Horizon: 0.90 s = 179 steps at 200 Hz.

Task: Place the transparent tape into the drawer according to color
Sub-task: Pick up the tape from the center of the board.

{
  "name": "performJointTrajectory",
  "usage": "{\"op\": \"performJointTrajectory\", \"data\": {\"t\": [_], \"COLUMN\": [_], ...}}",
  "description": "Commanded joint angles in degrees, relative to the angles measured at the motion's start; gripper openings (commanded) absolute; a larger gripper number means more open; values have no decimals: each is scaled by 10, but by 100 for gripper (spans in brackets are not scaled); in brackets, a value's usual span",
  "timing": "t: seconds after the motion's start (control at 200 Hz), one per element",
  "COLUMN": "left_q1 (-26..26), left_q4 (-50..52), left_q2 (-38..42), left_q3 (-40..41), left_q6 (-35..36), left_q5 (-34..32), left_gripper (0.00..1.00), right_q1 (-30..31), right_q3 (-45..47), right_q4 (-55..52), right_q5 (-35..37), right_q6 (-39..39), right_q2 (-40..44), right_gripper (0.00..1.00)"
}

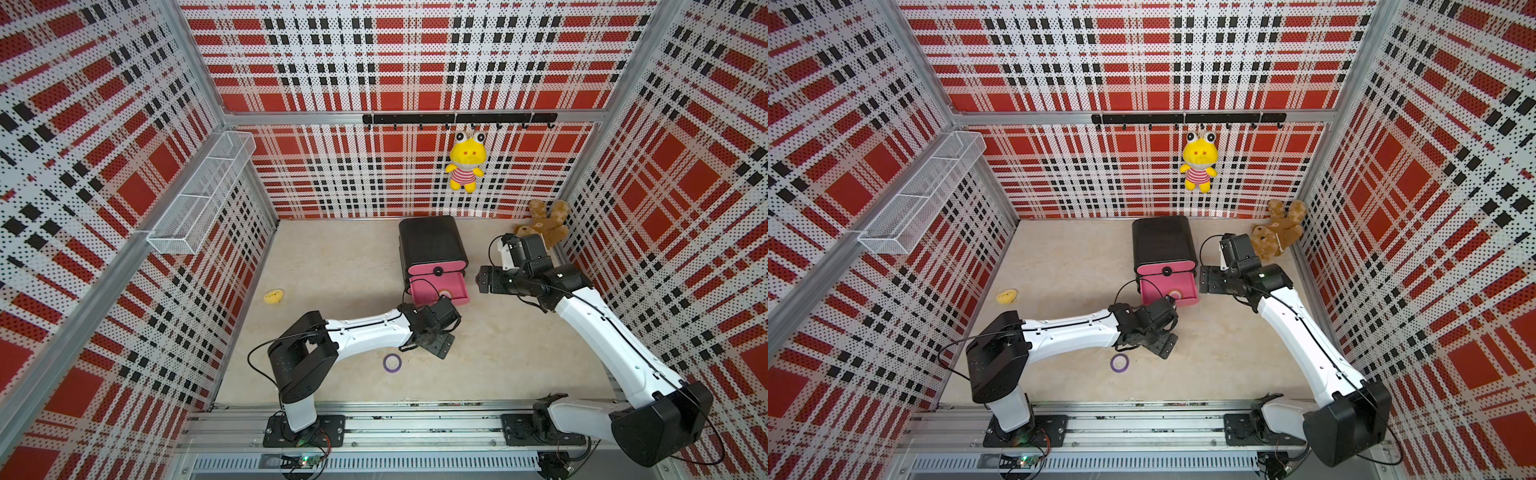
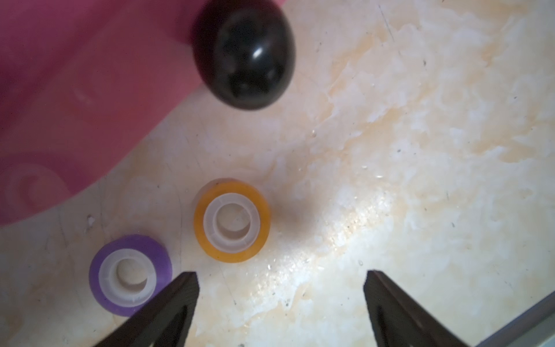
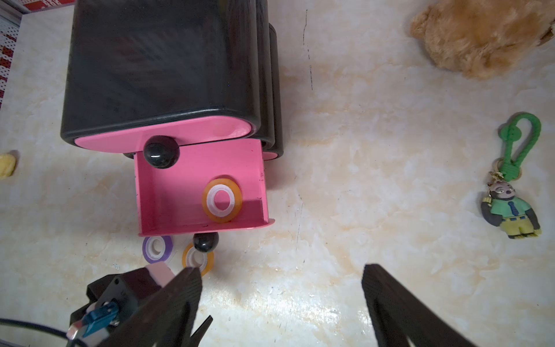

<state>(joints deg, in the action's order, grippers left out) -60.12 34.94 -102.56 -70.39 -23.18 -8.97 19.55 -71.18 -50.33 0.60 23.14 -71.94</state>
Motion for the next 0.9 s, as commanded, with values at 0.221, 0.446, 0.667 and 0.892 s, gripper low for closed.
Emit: {"op": "performJointTrajectory", "data": {"t": [0.221, 0.446, 0.667, 0.892], "left_q1": [-1, 1, 15, 28], "left_q4": [1, -6, -15, -15], "left_q2": [-47, -66, -84, -90], "left_q3": [-22, -40, -38, -35], "left_q6": [36, 45, 48, 50], "left_q5": [31, 39, 61, 55], "left_gripper": [93, 92, 91, 90], "right_q1": [-19, -22, -26, -28], "right_q3": [6, 6, -1, 0], "right_q4": [-14, -16, -24, -24], "right_q5": [-7, -9, -6, -8], "right_q6": [-14, -16, -19, -18], "right_q2": [22, 28, 33, 40], "right_gripper": [94, 95, 96, 97]}}
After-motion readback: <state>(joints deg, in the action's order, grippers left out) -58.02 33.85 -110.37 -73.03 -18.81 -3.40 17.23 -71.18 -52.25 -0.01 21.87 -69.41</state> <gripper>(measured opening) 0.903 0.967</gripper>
